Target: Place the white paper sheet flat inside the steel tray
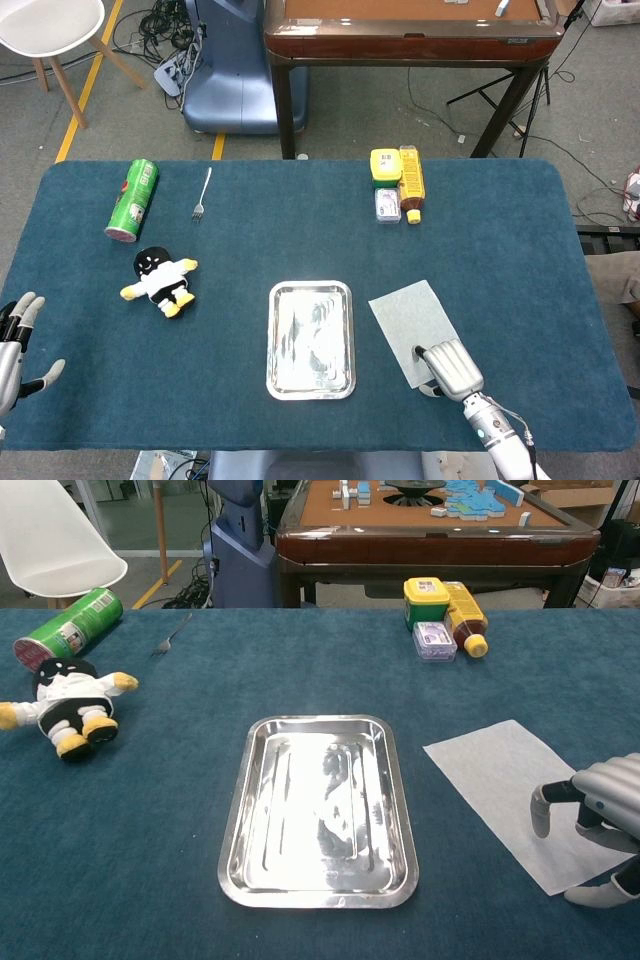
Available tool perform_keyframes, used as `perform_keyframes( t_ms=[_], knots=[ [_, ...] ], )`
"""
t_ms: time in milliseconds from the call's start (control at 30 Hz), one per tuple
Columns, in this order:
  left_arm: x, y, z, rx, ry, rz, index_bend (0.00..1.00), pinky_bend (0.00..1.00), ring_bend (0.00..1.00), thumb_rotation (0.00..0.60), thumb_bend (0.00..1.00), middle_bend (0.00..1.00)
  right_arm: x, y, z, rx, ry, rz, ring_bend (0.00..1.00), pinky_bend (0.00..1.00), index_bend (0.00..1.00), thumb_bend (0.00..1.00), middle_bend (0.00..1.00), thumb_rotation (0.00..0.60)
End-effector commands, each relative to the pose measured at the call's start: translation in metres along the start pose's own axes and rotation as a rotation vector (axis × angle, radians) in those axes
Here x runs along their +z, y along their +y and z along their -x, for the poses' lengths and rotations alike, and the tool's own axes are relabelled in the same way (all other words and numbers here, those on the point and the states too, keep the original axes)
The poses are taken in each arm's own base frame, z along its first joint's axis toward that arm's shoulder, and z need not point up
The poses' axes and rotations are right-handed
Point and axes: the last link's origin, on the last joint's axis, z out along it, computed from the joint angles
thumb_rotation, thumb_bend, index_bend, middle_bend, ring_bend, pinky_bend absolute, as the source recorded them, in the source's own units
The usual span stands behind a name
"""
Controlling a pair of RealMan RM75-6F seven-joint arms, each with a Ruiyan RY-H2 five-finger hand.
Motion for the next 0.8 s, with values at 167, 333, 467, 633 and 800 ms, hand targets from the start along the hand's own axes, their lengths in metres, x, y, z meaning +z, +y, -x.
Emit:
perform_keyframes(
  t_ms=[167, 333, 467, 633, 800],
  knots=[
    [0.0002, 0.0001, -0.0001, 0.001, 0.0, 0.0, 0.0, 0.21, 0.0, 0.6, 0.22, 0.0, 0.0006, -0.0001, 0.0006, 0.006, -0.001, 0.0, 1.0, 1.0, 0.47, 0.16, 1.0, 0.6],
    [-0.0002, -0.0002, -0.0001, 0.001, 0.0, -0.001, 0.0, 0.21, 0.0, 0.6, 0.22, 0.0, 0.0004, 0.0001, 0.0012, 0.007, -0.004, 0.002, 1.0, 1.0, 0.47, 0.24, 1.0, 0.6],
    [0.0, -0.0002, 0.0003, 0.001, -0.003, 0.0, 0.0, 0.21, 0.0, 0.6, 0.22, 0.0, 0.0007, -0.0002, 0.0009, 0.011, -0.003, 0.002, 1.0, 1.0, 0.47, 0.27, 1.0, 0.6],
    [0.0, -0.0002, 0.0001, 0.001, -0.002, 0.0, 0.0, 0.21, 0.0, 0.6, 0.22, 0.0, 0.0009, 0.0004, 0.0007, 0.013, -0.004, 0.005, 1.0, 1.0, 0.47, 0.32, 1.0, 0.6],
    [-0.0001, -0.0004, 0.0003, 0.001, -0.002, -0.001, 0.0, 0.21, 0.0, 0.6, 0.22, 0.0, 0.001, -0.0001, -0.0006, 0.019, 0.004, 0.004, 1.0, 1.0, 0.49, 0.39, 1.0, 0.6]
  ],
)
